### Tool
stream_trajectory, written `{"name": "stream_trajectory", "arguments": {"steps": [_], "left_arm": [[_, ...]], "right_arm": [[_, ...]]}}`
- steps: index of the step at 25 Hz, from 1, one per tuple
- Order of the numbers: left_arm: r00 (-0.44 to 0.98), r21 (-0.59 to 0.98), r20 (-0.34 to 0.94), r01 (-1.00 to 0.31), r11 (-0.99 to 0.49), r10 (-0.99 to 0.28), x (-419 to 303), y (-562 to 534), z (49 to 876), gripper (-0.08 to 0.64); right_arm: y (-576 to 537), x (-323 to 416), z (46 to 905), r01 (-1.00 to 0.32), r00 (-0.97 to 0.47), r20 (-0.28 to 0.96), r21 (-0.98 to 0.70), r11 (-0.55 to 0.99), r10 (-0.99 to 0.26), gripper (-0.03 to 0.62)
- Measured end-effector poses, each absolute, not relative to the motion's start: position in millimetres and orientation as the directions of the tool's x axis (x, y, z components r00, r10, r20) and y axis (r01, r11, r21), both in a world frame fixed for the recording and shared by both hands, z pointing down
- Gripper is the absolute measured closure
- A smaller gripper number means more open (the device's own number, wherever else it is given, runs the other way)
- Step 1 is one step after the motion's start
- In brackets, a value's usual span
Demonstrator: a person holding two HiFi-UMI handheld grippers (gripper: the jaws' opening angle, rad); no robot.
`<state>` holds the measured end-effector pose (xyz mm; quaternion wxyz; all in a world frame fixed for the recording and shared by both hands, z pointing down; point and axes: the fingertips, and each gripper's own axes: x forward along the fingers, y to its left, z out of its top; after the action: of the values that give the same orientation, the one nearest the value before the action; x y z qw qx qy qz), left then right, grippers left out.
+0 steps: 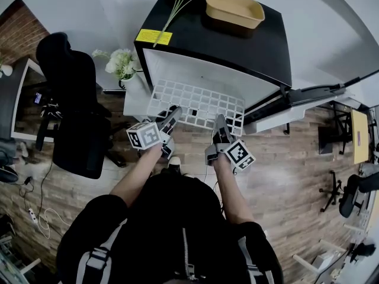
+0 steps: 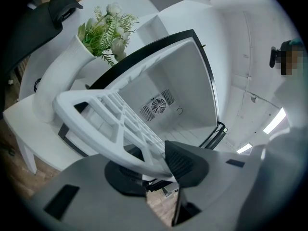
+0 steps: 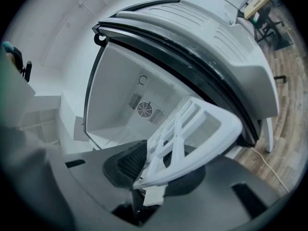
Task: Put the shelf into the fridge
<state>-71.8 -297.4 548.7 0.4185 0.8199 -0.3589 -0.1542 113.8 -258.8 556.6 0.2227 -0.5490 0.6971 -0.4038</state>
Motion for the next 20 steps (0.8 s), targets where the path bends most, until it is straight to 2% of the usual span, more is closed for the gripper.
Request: {"name": "stream_trajectory", "arguments": {"steps": [20], "left_arm": [[0.702, 0.800, 0.029, -0.443, -0.405, -0.711, -69, -315, 550, 0.433]], "right_arm": [[-265, 108, 559, -0.612, -0.286, 0.129, -0.787, 0.077, -0.949, 0.462]]}}
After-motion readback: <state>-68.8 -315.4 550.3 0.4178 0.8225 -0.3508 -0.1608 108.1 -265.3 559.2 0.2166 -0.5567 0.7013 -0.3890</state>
